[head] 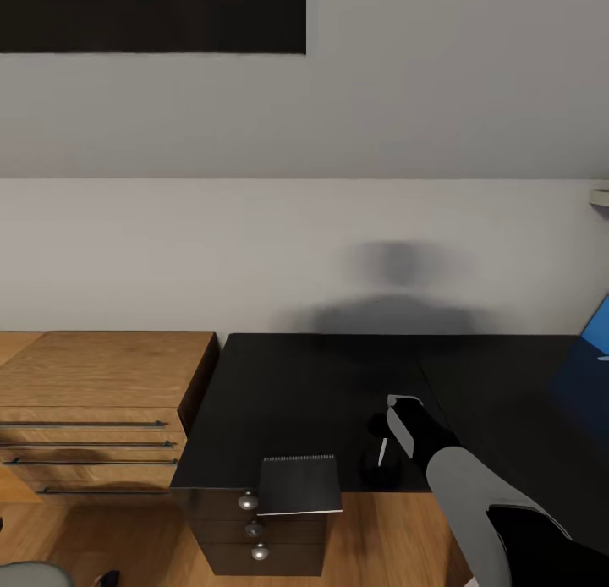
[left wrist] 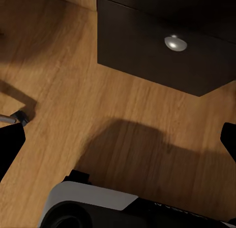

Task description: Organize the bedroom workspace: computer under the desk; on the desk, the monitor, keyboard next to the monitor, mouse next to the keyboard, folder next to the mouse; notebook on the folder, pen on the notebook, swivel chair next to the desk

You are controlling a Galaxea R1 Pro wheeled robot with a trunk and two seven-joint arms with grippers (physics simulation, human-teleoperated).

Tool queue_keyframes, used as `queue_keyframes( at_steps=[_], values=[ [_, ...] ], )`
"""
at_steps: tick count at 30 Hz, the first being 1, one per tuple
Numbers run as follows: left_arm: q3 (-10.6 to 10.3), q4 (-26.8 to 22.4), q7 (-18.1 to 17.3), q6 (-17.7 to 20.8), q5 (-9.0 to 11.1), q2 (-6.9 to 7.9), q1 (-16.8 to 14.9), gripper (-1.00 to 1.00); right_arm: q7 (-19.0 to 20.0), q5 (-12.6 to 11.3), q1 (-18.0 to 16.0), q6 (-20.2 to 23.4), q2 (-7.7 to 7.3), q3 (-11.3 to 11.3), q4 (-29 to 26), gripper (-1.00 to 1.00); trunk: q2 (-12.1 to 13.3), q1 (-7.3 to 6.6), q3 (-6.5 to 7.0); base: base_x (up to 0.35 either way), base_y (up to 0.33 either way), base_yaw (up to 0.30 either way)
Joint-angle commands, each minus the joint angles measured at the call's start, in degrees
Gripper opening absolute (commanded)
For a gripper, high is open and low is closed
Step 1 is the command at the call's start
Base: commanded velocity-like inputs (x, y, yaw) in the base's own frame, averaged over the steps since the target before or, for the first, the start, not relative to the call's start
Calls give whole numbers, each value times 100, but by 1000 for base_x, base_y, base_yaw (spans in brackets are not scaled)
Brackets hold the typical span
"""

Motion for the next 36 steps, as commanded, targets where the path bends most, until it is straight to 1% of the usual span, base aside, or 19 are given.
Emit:
queue_keyframes(
  at_steps=[1,5,6,14,22,25,29,30,31,32,33,36],
  values=[
    [3,-9,-25,-1,57,-1,2,100,-30,-22,-2,18,7,-38,-9,100,-5,1,-6,0,0,0],
    [8,-9,-35,-1,57,11,2,100,-31,-22,-1,18,13,-37,-7,100,-5,1,-6,0,0,0],
    [10,-9,-46,2,59,49,2,100,-31,-22,-1,17,15,-36,-7,100,-5,1,-6,-148,0,0],
    [12,-9,-52,7,58,87,2,100,-25,-22,-1,17,22,-36,-1,100,-5,1,-6,-272,10,0],
    [12,-9,-53,8,65,91,2,100,-15,-30,-1,-2,33,-36,26,100,-5,1,-6,-315,187,0],
    [12,-5,-53,8,66,91,2,100,-14,-31,0,-143,51,-36,58,100,-5,1,-6,-307,202,0],
    [12,11,-53,8,66,91,2,100,-14,-28,0,-668,81,-32,398,100,-5,1,-6,-307,173,0],
    [12,13,-53,8,68,91,2,100,-14,-26,0,-912,91,-30,590,100,-5,1,-6,-307,150,0],
    [12,34,-53,12,68,91,2,100,-14,-22,0,-1362,126,-29,911,100,-5,1,-6,-308,137,0],
    [12,52,-53,13,68,91,2,100,-14,-20,0,-1527,140,-29,1026,100,-5,1,-6,-308,132,0],
    [12,96,-53,12,67,91,2,100,-14,-16,0,-1859,163,-28,1266,100,-5,1,-6,-308,101,0],
    [12,139,-53,11,64,91,2,100,-14,-10,0,-2317,186,-28,1637,100,-5,1,-6,-303,65,0]
  ],
)
